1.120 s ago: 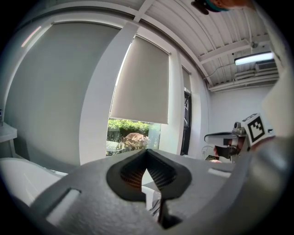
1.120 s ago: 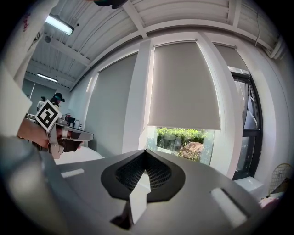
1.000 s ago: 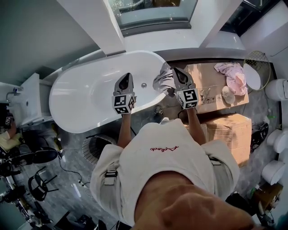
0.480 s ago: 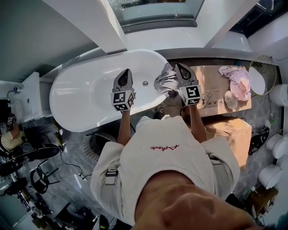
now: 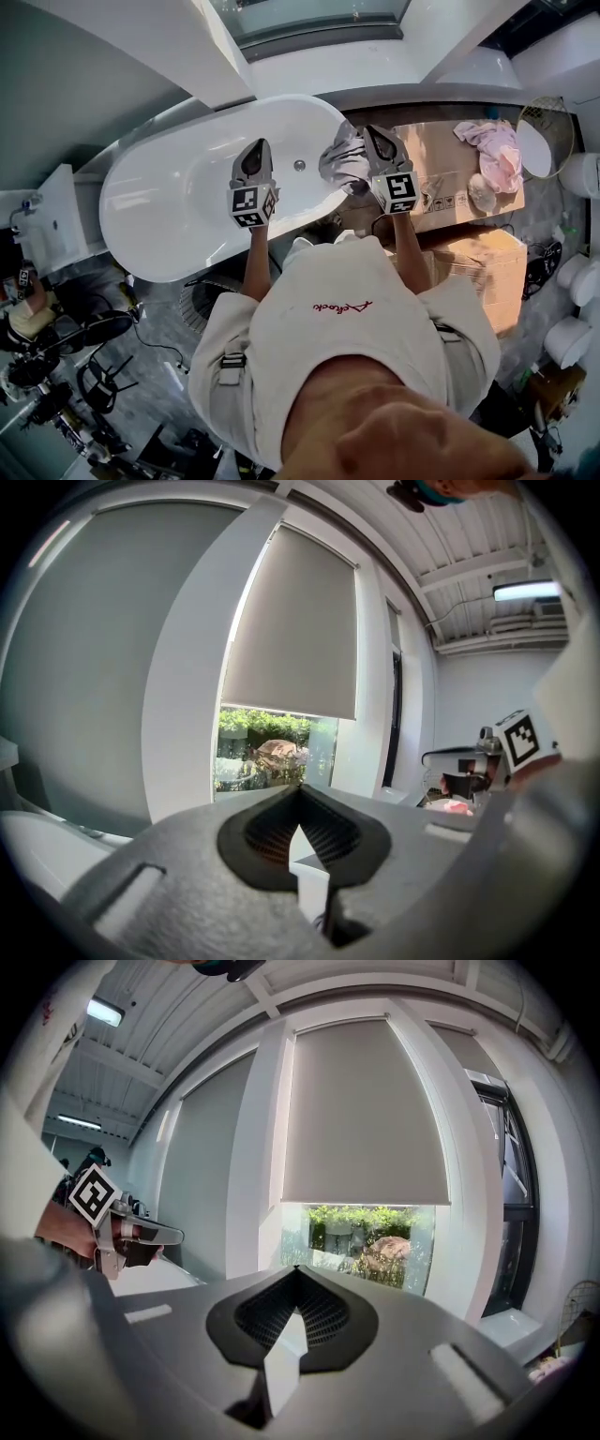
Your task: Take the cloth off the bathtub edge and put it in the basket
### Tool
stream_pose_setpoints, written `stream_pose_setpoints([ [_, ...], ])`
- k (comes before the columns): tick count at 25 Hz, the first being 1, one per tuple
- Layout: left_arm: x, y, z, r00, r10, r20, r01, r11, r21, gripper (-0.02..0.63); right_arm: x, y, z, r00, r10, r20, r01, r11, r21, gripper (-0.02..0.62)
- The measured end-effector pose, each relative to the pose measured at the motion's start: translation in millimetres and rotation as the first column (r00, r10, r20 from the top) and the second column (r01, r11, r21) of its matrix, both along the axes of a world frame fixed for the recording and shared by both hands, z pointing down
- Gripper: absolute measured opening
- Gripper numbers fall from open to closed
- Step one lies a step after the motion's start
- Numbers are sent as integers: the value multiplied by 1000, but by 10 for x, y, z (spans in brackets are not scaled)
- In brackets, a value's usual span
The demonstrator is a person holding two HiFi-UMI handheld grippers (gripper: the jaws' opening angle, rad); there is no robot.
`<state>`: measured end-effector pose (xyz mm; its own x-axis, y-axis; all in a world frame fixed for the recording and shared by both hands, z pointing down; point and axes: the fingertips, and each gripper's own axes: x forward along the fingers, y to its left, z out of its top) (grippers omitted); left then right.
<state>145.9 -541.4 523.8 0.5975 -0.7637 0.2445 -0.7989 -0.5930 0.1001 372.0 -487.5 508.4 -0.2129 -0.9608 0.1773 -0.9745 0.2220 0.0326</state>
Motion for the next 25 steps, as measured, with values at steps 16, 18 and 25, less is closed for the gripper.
stream_pose_setpoints([
  [16,1098,138,293,952,307,-11,-307,951,-46,0,648,724,202,966,257,-19,-257,965,-56,5],
  [18,1221,187,338,945,327,-4,-327,943,-59,0,756,815,266,961,275,-14,-275,959,-72,5],
  [25,1350,312,722,937,347,33,-341,932,-127,0,895,996,736,957,289,15,-283,946,-158,5],
])
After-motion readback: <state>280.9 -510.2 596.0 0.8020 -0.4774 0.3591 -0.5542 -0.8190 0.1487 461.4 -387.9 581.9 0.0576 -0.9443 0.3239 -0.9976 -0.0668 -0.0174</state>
